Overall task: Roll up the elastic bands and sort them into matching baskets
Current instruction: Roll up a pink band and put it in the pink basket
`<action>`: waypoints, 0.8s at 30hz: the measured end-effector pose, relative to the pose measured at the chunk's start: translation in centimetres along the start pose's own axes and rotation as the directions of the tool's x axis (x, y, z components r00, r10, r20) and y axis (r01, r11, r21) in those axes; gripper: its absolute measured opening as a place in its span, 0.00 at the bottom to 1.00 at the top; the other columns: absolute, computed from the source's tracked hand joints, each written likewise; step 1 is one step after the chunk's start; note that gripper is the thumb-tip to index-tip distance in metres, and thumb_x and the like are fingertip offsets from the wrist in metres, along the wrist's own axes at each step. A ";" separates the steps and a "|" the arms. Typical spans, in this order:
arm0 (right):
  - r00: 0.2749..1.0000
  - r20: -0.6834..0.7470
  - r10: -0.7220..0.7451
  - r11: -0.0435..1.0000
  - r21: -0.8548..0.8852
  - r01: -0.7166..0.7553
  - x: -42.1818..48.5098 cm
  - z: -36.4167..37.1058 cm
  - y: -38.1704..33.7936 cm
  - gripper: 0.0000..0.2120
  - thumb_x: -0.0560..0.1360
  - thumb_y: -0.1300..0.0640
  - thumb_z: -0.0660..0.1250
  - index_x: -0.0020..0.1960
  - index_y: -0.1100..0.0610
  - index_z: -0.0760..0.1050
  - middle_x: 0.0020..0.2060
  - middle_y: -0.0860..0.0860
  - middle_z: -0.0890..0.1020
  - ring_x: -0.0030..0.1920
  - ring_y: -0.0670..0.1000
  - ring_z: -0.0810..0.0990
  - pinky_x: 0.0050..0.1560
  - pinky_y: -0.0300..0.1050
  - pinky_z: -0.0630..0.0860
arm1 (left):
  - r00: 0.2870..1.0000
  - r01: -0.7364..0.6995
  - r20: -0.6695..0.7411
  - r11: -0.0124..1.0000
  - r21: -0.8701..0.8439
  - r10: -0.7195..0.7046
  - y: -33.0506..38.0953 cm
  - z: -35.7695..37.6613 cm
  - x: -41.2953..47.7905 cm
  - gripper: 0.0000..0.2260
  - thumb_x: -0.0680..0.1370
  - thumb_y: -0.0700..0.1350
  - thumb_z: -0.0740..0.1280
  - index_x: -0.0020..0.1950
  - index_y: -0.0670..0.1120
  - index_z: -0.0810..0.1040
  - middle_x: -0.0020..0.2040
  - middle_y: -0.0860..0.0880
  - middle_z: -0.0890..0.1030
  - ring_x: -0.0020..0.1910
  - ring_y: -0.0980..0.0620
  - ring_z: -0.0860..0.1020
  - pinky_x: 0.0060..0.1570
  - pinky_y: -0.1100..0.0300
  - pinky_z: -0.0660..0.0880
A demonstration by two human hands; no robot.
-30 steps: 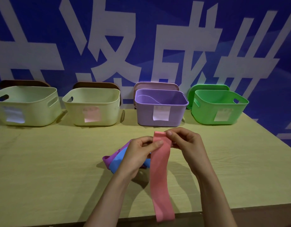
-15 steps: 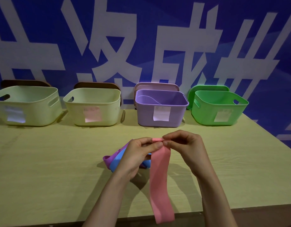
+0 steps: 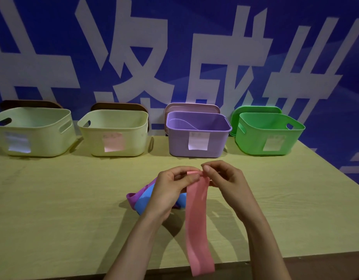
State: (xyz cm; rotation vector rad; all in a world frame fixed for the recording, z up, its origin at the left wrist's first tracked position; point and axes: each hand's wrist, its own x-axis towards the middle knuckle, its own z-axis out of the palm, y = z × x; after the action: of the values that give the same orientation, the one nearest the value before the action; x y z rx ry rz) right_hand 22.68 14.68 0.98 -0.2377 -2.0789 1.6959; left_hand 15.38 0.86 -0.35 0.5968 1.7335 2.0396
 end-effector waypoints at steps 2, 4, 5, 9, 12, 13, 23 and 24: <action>1.000 0.020 0.012 0.999 -0.038 -0.011 0.0 0.1 0.2 0.05 0.75 0.56 0.68 0.44 0.55 0.82 0.38 0.52 0.84 0.42 0.50 0.82 0.46 0.47 0.81 | 0.999 -0.032 -0.004 0.999 0.016 0.032 0.1 0.1 -0.1 0.08 0.73 0.36 0.70 0.50 0.46 0.83 0.46 0.48 0.85 0.49 0.52 0.83 0.47 0.62 0.78; 1.000 0.019 -0.002 0.999 -0.045 0.003 0.0 0.1 0.3 0.04 0.74 0.57 0.70 0.43 0.55 0.82 0.38 0.52 0.84 0.41 0.49 0.82 0.45 0.48 0.80 | 0.999 -0.048 -0.017 0.999 0.023 0.048 0.2 0.1 -0.2 0.09 0.72 0.35 0.71 0.49 0.47 0.83 0.46 0.49 0.85 0.48 0.53 0.83 0.46 0.63 0.78; 1.000 0.013 -0.010 0.999 -0.036 0.010 -0.1 0.0 0.3 0.03 0.73 0.58 0.70 0.43 0.56 0.83 0.38 0.52 0.84 0.40 0.49 0.82 0.44 0.46 0.80 | 0.999 -0.040 -0.022 0.999 0.018 0.040 0.2 0.1 -0.3 0.09 0.72 0.36 0.71 0.49 0.47 0.83 0.46 0.50 0.85 0.48 0.53 0.83 0.46 0.63 0.78; 1.000 -0.024 -0.017 0.998 0.064 0.019 -0.1 0.3 0.1 0.03 0.73 0.61 0.70 0.43 0.57 0.83 0.38 0.51 0.85 0.40 0.45 0.81 0.40 0.38 0.77 | 0.998 0.067 0.026 0.997 -0.048 -0.066 0.1 0.0 -0.5 0.10 0.74 0.40 0.71 0.54 0.46 0.82 0.48 0.48 0.85 0.49 0.51 0.83 0.49 0.58 0.79; 0.999 -0.031 -0.010 0.993 0.120 0.014 -0.2 0.3 0.0 0.03 0.72 0.62 0.71 0.44 0.58 0.83 0.37 0.51 0.85 0.40 0.46 0.81 0.40 0.37 0.77 | 0.995 0.099 0.034 0.994 -0.035 -0.098 0.2 -0.1 -0.6 0.06 0.74 0.41 0.70 0.50 0.45 0.83 0.45 0.47 0.85 0.45 0.52 0.83 0.43 0.61 0.78; 0.999 -0.035 -0.009 0.991 0.135 0.014 -0.2 0.3 -0.1 0.03 0.72 0.63 0.71 0.44 0.58 0.83 0.37 0.52 0.85 0.40 0.46 0.81 0.40 0.37 0.77 | 0.994 0.102 0.030 0.994 -0.038 -0.101 0.3 -0.1 -0.6 0.06 0.74 0.40 0.71 0.50 0.45 0.84 0.44 0.46 0.85 0.44 0.51 0.83 0.42 0.61 0.78; 0.989 -0.098 -0.114 0.970 0.204 0.132 -1.0 -0.1 -1.9 0.10 0.65 0.72 0.73 0.41 0.59 0.82 0.36 0.51 0.85 0.40 0.45 0.83 0.44 0.36 0.78 | 0.997 -0.002 0.082 0.996 -0.086 0.009 2.2 0.1 -1.1 0.10 0.71 0.36 0.71 0.53 0.39 0.83 0.48 0.42 0.85 0.51 0.45 0.83 0.52 0.57 0.79; 0.987 -0.098 -0.131 0.969 0.199 0.148 -1.1 -0.1 -2.0 0.10 0.64 0.73 0.73 0.40 0.60 0.82 0.36 0.50 0.85 0.40 0.44 0.83 0.44 0.35 0.78 | 0.995 -0.014 0.097 0.996 -0.091 0.023 2.5 0.1 -1.2 0.11 0.71 0.36 0.71 0.53 0.40 0.83 0.49 0.42 0.85 0.51 0.46 0.83 0.52 0.59 0.79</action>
State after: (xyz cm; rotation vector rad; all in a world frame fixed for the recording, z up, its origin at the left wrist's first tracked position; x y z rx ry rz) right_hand 23.98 13.91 2.67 -0.0931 -1.7996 1.7671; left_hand 16.38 -0.08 2.02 0.6747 1.5775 2.0533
